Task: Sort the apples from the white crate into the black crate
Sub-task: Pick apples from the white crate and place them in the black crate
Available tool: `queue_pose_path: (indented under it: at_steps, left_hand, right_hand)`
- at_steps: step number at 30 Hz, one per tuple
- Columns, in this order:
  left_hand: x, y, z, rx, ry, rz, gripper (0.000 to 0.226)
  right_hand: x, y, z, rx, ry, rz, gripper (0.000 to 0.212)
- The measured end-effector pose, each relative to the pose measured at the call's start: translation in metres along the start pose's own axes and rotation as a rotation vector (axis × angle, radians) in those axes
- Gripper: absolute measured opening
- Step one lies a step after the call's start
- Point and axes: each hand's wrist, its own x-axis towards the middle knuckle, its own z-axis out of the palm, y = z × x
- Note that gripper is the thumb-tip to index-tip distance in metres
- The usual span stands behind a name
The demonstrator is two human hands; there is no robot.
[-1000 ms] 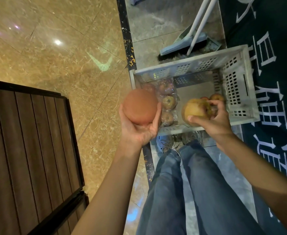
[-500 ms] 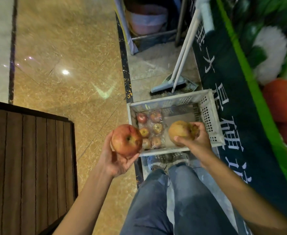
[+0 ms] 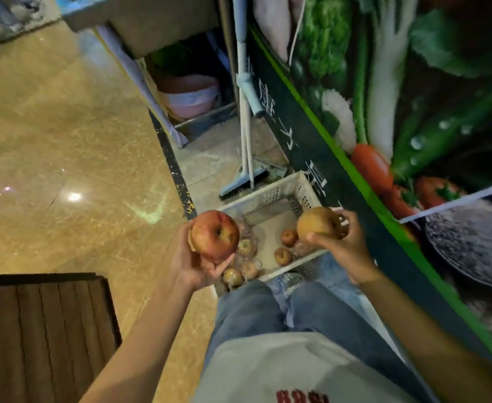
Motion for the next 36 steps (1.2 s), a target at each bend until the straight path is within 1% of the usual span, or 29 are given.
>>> queue_pose_path:
  at_steps: [3,7,10,12,14,16,18,22,25,29,33,36]
  left_hand:
    - [0.003,0.008,0.012,0.099,-0.019,-0.076,0.08]
    - [-0.003,0.017,0.022,0.303,-0.033,-0.148,0.068]
    - [-0.006,0.01,0.027,0.497,-0.043,-0.209,0.062]
    - [-0.002,-0.001,0.032,0.597,-0.056,-0.269,0.065]
    - [0.005,-0.019,0.04,0.72,-0.064,-0.305,0.068]
    - [0.009,-0.047,0.049,0.846,-0.099,-0.348,0.07]
    - [0.008,-0.084,0.057,0.962,-0.124,-0.356,0.067]
    - [-0.002,-0.168,0.062,1.178,-0.1,-0.401,0.073]
    - [0.003,-0.228,0.053,1.314,-0.125,-0.439,0.078]
    - [0.016,-0.3,0.028,1.426,-0.155,-0.474,0.088]
    - [0.017,-0.354,0.008,1.54,-0.144,-0.499,0.078]
    - [-0.003,-0.387,0.006,1.601,-0.105,-0.514,0.07]
  right_hand:
    - [-0.021,0.011,-0.005,0.091,0.177,0.039,0.063]
    - [-0.069,0.031,0.004,0.304,0.427,0.113,0.063]
    - [-0.113,0.05,0.013,0.467,0.56,0.138,0.061]
    - [-0.146,0.064,0.02,0.548,0.64,0.169,0.061]
    - [-0.18,0.081,0.022,0.613,0.754,0.185,0.065]
    - [-0.213,0.101,0.024,0.653,0.857,0.227,0.067]
    - [-0.245,0.125,0.025,0.683,0.969,0.268,0.06]
    - [-0.308,0.172,0.028,0.744,1.173,0.374,0.058]
    - [-0.357,0.205,0.035,0.764,1.305,0.415,0.055]
    - [-0.415,0.234,0.042,0.941,1.436,0.429,0.052]
    - [-0.453,0.258,0.033,0.973,1.601,0.453,0.055]
    - [-0.47,0.277,0.016,1.01,1.653,0.484,0.054]
